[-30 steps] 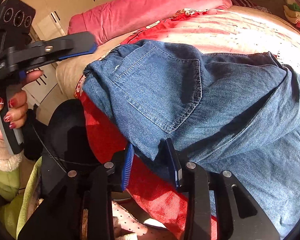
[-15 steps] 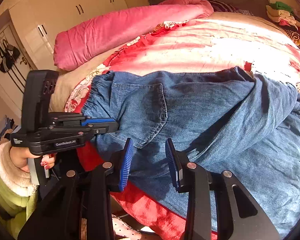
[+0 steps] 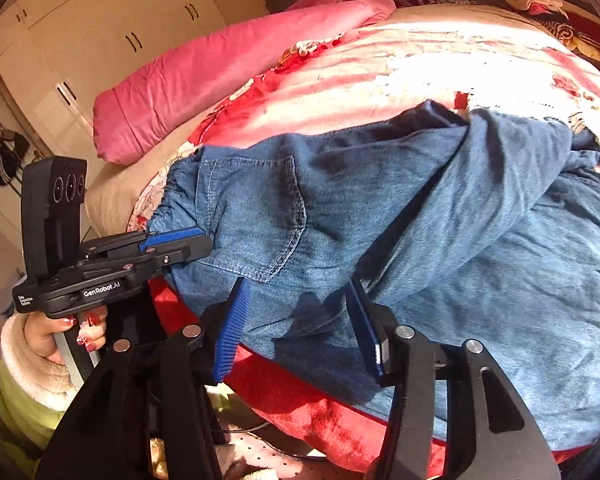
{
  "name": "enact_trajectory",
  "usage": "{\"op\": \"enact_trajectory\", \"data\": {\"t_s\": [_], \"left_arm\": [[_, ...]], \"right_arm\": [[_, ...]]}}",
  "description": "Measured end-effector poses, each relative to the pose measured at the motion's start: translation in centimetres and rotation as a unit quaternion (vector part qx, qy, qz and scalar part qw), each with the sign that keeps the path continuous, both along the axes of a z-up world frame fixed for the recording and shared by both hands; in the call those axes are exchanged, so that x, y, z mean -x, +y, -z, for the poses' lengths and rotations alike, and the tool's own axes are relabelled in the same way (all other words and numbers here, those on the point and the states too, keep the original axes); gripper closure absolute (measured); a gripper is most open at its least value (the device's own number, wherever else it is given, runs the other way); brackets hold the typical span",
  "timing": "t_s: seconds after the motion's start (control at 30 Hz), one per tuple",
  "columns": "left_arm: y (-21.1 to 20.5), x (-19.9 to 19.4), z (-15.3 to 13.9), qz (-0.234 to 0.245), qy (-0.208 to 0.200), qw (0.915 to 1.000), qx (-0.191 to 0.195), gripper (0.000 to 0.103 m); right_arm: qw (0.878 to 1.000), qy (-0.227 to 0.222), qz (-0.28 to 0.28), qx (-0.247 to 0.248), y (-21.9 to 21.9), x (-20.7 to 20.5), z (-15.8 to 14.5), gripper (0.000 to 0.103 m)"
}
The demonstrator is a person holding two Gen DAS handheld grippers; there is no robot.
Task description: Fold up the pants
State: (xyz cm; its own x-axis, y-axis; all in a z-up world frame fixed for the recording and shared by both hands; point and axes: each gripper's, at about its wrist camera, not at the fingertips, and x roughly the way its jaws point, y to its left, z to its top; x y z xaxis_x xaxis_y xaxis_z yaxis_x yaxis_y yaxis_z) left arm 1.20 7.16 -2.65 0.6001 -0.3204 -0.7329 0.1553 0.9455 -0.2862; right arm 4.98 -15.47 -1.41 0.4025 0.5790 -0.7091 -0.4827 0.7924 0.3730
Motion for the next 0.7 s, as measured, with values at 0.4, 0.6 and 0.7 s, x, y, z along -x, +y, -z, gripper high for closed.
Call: {"op": "enact_trajectory", "data": {"t_s": [0.4,0.6,0.7], "left_arm": [[-5.1,-0.2,-4.0,0.043,-0.028,0.9984,-0.023,0.048],[-8.0,-1.4,-3.4,0.076,-0.022,0.9968,-0.015,0.045],[-9.4,-2.2,-2.7,0.094,-0.013,0.9955,-0.003,0.045]], "right_arm": [[0.995,-0.046,0.091,0.014,-6.2,0.1,-2.4,0.025],[0.991,-0.044,0.127,0.019,-9.1,-1.0,-2.2,0.021],[0.989,-0.042,0.139,0.025,-10.1,-2.2,-2.4,0.019]]}}
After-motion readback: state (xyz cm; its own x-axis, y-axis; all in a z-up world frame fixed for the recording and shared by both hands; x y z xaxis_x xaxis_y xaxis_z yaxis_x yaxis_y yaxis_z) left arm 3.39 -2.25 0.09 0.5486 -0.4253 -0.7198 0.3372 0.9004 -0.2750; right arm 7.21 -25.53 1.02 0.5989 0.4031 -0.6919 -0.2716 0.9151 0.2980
